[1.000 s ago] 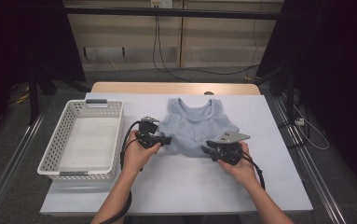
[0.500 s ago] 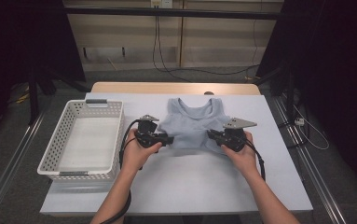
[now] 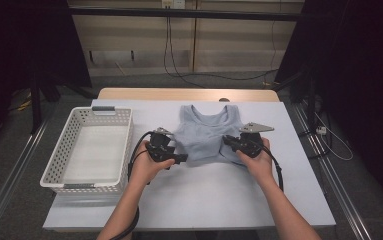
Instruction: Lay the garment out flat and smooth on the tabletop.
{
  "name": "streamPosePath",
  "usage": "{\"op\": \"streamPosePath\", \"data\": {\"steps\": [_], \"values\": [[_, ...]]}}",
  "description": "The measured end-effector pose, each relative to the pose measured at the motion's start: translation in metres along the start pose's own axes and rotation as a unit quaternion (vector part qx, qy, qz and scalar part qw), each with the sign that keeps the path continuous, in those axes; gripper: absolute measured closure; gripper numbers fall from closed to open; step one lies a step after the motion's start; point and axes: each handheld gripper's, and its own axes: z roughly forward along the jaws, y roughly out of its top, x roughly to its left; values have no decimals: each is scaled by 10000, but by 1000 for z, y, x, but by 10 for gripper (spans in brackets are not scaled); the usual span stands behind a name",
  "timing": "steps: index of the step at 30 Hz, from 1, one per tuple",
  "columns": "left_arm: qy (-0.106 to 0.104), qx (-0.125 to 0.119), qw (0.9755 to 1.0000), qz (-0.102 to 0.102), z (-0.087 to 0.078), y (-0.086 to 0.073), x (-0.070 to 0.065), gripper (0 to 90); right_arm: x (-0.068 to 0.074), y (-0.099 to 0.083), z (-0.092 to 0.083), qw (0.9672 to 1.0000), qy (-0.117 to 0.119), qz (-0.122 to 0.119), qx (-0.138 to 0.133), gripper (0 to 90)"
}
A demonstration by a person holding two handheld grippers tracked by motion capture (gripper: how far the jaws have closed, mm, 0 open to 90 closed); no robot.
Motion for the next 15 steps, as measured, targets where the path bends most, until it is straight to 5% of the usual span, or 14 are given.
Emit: {"op": "streamPosePath", "data": {"steps": [6, 12, 15], "values": [[-93, 100, 9999, 34, 11, -3, 0, 418, -1, -1, 2, 10000, -29, 33, 17, 840], [-345, 7, 9994, -85, 14, -1, -4, 777, 1, -2, 0, 9999, 54, 70, 65, 811], [-414, -61, 9990, -165, 10, 2, -7, 871, 1, -4, -3, 9999, 74, 55, 73, 767]]}}
